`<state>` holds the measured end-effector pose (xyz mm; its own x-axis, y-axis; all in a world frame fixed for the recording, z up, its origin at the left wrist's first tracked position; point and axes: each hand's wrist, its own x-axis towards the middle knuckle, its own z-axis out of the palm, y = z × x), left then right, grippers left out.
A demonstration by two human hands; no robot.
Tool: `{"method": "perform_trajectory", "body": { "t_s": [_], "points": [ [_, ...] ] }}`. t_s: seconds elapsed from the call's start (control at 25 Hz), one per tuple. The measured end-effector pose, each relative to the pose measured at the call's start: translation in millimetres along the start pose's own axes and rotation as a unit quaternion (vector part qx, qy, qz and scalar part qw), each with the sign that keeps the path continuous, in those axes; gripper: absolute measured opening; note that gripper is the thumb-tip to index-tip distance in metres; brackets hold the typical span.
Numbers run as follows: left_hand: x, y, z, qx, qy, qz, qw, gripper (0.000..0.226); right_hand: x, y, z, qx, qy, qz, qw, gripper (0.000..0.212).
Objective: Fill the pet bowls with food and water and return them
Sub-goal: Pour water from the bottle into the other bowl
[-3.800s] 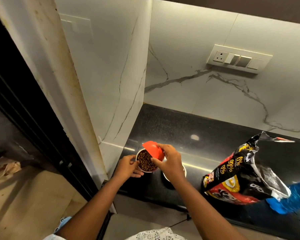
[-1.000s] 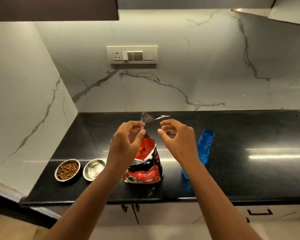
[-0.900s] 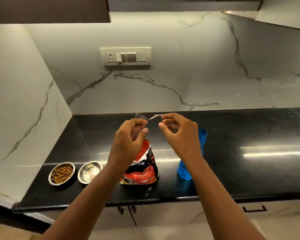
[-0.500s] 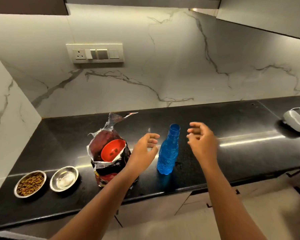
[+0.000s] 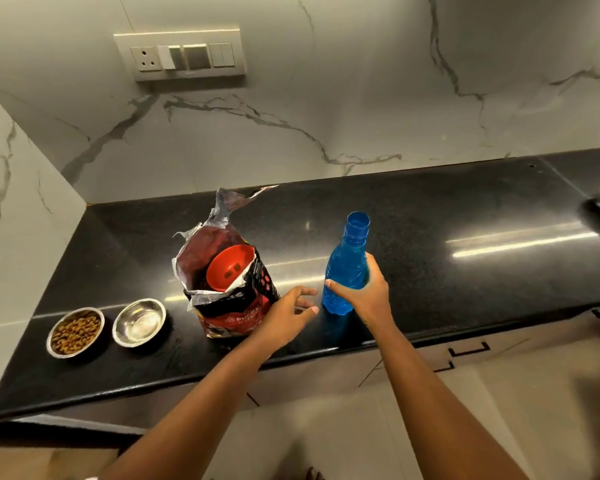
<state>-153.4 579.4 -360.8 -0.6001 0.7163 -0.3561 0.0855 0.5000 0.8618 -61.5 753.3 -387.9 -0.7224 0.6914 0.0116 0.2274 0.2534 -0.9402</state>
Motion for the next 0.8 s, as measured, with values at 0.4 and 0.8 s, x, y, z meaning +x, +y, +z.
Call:
{"method": "perform_trajectory", "body": {
  "t_s": [0.4, 0.8],
  "points": [
    [-95, -119, -87, -0.096, 0.013, -0.128, 0.987, 0.026, -97, -25, 55, 0.042, -0.041, -0.077, 0.995, 0.063],
    [-116, -215, -191, -0.285, 0.27, -0.212, 0.895, 0.052, -134, -84, 157, -0.064, -0.205, -0.125, 0.969, 0.08]
  ]
}}
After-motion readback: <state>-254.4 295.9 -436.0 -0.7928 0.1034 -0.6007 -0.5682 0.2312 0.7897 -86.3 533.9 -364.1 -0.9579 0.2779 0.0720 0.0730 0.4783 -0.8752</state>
